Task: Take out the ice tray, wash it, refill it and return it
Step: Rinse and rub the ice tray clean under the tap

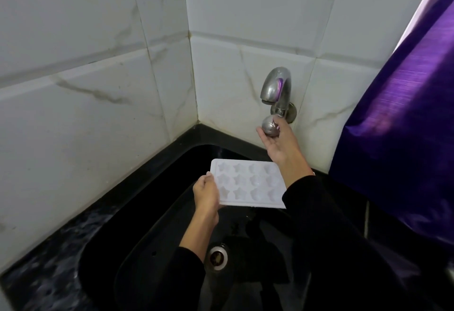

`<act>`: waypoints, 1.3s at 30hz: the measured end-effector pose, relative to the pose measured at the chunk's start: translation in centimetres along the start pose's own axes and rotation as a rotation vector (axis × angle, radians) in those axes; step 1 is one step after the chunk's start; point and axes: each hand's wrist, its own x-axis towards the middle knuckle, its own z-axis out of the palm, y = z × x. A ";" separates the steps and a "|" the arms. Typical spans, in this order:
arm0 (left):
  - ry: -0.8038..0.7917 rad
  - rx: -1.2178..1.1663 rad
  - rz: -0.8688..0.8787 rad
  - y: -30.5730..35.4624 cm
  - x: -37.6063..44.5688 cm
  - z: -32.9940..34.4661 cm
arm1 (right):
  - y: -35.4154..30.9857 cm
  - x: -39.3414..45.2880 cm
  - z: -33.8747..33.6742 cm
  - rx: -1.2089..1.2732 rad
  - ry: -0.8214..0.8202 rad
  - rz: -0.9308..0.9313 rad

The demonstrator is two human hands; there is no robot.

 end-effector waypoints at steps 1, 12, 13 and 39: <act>-0.003 -0.001 0.000 0.0 0.1 0.2 | 0.0 0.0 0.0 -0.003 0.017 -0.012; -0.036 -0.027 -0.036 -0.6 0.0 1.4 | 0.1 -0.3 0.3 -0.279 0.141 -0.116; -0.035 -0.029 -0.043 -0.6 -0.2 1.5 | 0.3 -0.2 0.1 -0.285 0.139 -0.131; 0.061 -0.035 0.009 -3.2 -2.2 -0.8 | 10.0 -8.3 -7.5 -2.193 -0.308 -0.496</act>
